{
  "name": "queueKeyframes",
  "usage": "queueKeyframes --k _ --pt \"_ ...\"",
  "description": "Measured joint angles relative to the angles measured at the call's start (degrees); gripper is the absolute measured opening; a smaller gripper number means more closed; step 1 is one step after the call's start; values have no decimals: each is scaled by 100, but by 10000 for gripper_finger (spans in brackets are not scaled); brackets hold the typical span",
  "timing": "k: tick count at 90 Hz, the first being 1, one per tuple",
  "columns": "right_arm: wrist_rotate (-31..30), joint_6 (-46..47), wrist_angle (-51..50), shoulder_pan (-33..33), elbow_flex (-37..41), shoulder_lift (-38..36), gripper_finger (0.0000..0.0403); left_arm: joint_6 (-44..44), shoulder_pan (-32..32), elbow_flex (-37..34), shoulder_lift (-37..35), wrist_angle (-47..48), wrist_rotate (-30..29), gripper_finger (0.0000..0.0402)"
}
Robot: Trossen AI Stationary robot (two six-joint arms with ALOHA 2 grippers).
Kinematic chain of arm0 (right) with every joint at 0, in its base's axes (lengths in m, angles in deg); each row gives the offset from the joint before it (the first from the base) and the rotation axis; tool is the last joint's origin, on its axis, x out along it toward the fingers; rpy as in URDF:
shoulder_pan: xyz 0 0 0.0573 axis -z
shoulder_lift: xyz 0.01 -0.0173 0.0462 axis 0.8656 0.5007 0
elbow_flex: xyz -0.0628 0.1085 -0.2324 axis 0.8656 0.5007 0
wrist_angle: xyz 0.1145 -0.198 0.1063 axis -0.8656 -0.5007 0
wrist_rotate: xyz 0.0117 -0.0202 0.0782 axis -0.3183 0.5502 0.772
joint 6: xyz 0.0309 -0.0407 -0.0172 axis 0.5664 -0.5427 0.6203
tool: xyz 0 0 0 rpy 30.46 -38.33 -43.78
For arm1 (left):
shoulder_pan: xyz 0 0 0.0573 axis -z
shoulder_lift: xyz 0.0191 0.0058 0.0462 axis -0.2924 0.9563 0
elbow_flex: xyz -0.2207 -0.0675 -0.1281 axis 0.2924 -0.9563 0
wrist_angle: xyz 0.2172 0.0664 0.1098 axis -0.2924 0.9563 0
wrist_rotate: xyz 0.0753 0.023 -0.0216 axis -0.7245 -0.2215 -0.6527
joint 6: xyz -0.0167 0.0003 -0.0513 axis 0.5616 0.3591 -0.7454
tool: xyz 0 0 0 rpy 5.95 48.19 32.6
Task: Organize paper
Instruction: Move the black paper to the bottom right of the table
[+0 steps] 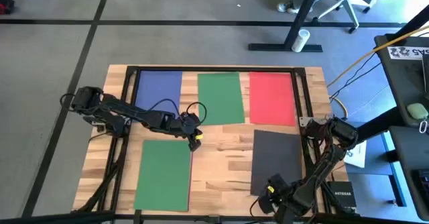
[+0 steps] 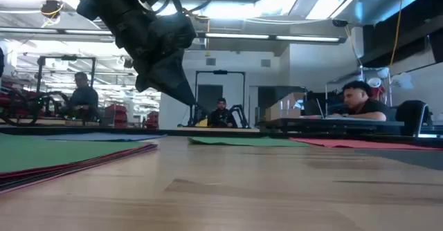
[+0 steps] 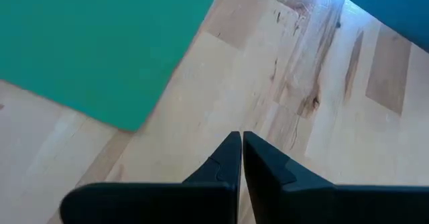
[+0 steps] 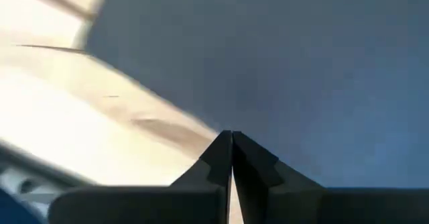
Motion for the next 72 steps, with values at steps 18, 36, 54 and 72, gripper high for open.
queueKeyframes --k 18,36,54,72 --pt "-823 -935 576 320 -35 19 0 -2 -2 0 0 4 0 0" --pt "-899 -3156 1144 872 -35 165 0 29 0 0 0 18 0 0" --pt "-683 -4556 1150 1381 -35 165 0 70 0 0 0 38 0 0" --pt "-46 -5108 1139 1599 -32 373 0 70 -2 0 0 163 0 0"
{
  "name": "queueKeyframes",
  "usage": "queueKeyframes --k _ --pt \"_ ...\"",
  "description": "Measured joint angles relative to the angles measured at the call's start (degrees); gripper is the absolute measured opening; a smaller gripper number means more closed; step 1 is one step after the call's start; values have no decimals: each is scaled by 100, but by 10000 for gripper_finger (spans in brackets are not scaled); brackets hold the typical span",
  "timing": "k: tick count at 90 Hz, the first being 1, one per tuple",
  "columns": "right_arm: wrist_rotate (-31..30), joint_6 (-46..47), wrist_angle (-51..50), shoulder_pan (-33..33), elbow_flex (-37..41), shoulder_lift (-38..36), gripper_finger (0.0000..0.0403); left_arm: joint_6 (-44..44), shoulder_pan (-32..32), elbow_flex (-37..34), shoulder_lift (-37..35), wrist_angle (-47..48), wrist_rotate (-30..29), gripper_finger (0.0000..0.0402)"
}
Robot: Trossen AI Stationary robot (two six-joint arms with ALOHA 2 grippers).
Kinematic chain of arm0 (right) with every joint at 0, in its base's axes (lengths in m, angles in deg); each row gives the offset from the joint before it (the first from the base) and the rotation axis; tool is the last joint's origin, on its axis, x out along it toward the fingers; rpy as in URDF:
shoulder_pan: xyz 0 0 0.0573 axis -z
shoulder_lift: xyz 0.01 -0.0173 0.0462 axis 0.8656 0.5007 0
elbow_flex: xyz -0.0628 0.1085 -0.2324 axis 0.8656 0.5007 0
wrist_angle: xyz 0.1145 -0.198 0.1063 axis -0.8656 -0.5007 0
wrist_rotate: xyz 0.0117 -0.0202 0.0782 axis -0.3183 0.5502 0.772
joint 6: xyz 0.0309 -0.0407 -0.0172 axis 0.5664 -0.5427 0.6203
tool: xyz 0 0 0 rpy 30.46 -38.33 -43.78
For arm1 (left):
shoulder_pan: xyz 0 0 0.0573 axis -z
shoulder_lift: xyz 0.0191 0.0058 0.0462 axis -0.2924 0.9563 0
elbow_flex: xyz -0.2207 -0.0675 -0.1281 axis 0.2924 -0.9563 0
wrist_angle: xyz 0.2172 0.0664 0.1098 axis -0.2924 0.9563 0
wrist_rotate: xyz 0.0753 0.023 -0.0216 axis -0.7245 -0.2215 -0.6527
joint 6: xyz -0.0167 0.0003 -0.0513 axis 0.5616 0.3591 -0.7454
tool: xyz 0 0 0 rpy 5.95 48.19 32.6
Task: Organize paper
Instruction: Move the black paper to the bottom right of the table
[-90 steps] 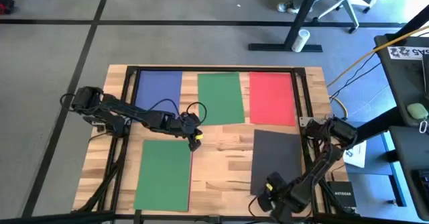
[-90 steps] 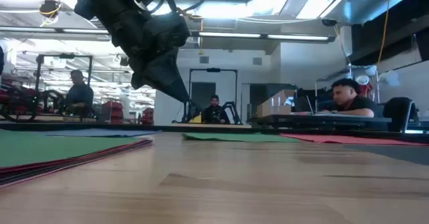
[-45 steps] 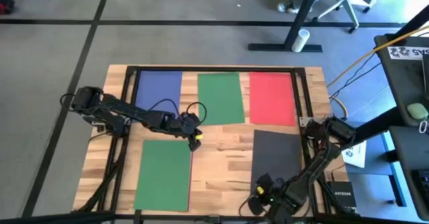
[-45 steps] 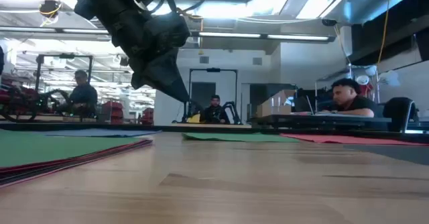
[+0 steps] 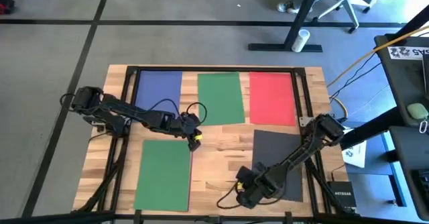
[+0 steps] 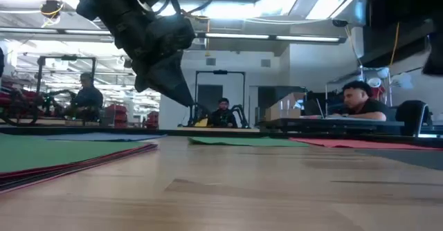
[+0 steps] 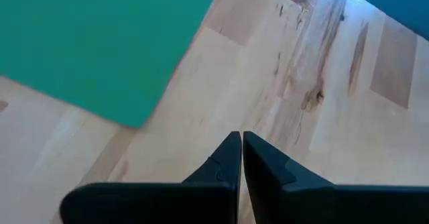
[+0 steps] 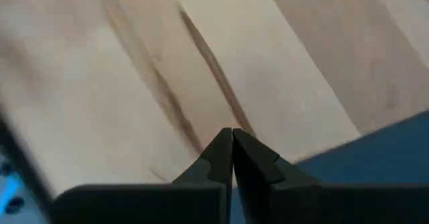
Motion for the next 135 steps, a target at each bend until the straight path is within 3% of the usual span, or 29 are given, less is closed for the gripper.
queueKeyframes --k 20,135 --pt "402 59 89 -37 -28 204 0 -1 2 0 0 15 0 0" --pt "592 1053 100 -467 -6 230 0 -7 28 -2 0 14 1 0"
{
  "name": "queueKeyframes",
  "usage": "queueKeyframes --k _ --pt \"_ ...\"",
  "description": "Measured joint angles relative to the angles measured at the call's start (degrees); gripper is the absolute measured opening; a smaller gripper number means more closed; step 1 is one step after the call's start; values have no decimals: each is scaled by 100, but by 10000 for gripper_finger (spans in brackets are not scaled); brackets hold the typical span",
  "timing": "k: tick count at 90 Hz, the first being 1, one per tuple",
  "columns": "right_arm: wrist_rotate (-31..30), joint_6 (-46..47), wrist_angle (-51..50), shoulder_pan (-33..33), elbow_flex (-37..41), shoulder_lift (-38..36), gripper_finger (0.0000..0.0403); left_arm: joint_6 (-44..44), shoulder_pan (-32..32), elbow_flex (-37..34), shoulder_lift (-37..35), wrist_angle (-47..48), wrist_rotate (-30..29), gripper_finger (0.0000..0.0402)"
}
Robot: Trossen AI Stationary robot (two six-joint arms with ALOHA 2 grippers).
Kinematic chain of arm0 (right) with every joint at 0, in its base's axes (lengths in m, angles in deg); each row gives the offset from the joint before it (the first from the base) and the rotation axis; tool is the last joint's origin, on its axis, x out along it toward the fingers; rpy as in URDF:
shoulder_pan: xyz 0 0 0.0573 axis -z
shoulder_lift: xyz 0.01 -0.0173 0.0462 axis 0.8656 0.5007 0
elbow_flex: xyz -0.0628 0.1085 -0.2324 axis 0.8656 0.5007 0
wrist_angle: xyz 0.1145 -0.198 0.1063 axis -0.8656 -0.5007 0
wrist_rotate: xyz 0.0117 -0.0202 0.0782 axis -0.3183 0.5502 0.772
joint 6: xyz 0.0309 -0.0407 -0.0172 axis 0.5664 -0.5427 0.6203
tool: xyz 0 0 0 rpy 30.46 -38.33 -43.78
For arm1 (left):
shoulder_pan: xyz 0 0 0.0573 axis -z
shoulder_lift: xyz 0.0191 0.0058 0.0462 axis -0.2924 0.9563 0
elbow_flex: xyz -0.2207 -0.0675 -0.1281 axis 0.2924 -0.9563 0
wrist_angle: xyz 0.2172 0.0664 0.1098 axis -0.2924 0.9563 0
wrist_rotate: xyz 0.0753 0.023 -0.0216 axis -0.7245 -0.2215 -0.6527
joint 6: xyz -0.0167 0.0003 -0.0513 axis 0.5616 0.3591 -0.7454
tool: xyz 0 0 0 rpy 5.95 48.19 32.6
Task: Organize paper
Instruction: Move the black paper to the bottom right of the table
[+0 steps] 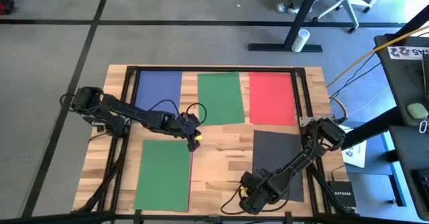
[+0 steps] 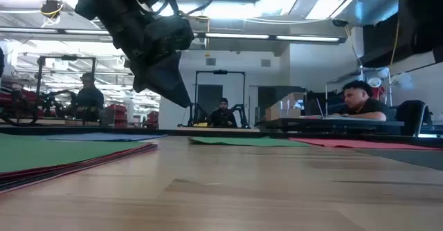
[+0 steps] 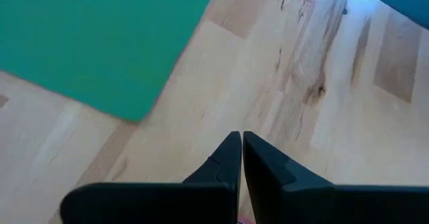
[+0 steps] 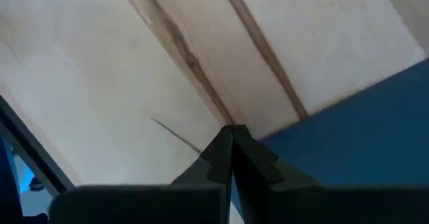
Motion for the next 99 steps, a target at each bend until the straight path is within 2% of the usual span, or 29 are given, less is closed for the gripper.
queueKeyframes --k 99 --pt "34 466 60 -272 4 -2 0 -2 0 0 0 -1 1 0"
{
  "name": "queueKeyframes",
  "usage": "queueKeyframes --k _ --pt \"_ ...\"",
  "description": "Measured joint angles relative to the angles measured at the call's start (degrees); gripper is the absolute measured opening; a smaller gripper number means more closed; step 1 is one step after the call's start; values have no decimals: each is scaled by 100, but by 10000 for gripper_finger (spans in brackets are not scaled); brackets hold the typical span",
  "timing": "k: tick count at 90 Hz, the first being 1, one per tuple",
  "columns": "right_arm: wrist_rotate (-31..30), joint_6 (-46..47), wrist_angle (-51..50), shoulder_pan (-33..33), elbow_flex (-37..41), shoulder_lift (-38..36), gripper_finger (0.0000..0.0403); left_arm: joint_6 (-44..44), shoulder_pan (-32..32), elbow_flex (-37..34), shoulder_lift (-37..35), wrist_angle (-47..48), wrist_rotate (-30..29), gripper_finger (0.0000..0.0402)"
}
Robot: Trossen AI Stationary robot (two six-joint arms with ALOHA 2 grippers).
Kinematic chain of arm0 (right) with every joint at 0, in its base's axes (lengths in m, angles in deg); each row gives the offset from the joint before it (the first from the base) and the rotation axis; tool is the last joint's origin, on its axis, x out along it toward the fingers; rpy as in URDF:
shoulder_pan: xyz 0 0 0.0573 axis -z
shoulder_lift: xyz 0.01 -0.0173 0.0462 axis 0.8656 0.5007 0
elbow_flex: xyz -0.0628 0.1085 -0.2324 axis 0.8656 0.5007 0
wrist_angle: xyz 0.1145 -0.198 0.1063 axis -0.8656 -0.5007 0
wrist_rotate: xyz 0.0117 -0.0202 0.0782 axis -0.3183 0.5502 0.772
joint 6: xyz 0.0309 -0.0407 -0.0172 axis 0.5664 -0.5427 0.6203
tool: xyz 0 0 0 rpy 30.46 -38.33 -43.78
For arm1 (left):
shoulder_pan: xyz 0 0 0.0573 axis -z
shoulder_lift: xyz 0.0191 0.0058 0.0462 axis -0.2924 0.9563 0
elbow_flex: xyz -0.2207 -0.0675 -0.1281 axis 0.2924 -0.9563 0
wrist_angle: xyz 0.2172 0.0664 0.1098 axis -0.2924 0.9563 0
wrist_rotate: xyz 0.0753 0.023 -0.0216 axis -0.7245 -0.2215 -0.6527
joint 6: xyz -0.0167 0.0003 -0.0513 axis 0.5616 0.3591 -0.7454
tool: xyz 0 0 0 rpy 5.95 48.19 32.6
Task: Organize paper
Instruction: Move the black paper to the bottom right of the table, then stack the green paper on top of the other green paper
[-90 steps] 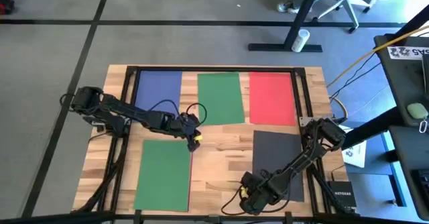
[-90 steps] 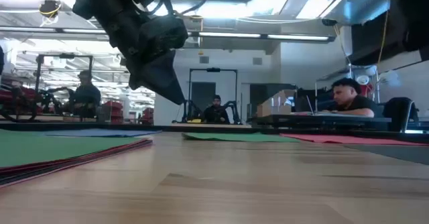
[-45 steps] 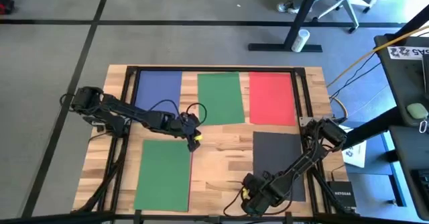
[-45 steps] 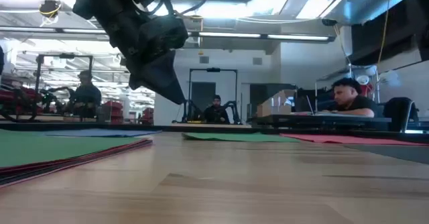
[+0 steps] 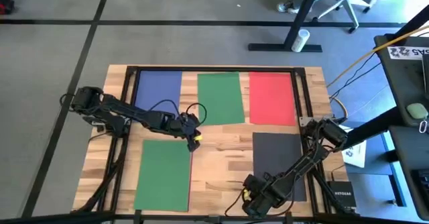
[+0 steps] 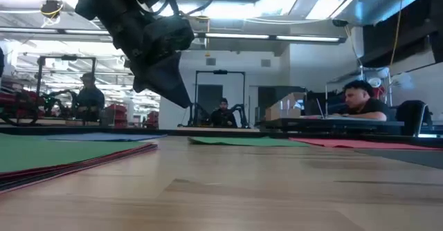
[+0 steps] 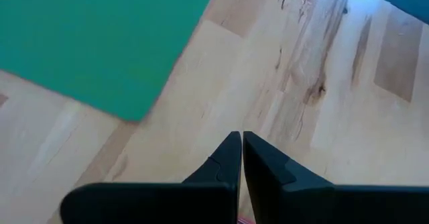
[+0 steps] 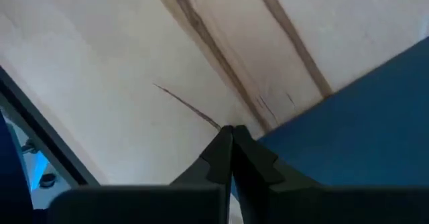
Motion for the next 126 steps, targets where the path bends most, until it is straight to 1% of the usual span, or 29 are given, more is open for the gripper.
queueKeyframes --k 13,43,55,70,80,91,99,113,120,126 --pt "-41 149 23 -76 2 1 0 0 0 0 0 -1 0 0" --pt "-103 164 42 -85 0 0 0 2 0 0 0 3 -1 0" --pt "-252 147 55 -85 8 -47 0 2 0 1 0 1 -1 0" --pt "-601 113 133 -96 26 -184 0 75 2 0 0 3 2 0" --pt "-768 -47 215 7 20 -229 0 237 35 0 0 3 60 0" --pt "-1163 -378 289 244 15 -229 1 527 55 1 0 74 420 0" --pt "-1488 -822 283 458 13 -229 7 847 76 1 0 324 732 0" --pt "-1538 -1970 292 935 11 -238 37 1376 76 2 0 1127 1435 0" --pt "-1538 -2546 297 1172 11 -238 56 1580 79 2 0 1600 1633 0" --pt "-1539 -3010 327 1371 10 -243 70 1746 79 2 0 1955 1664 0"
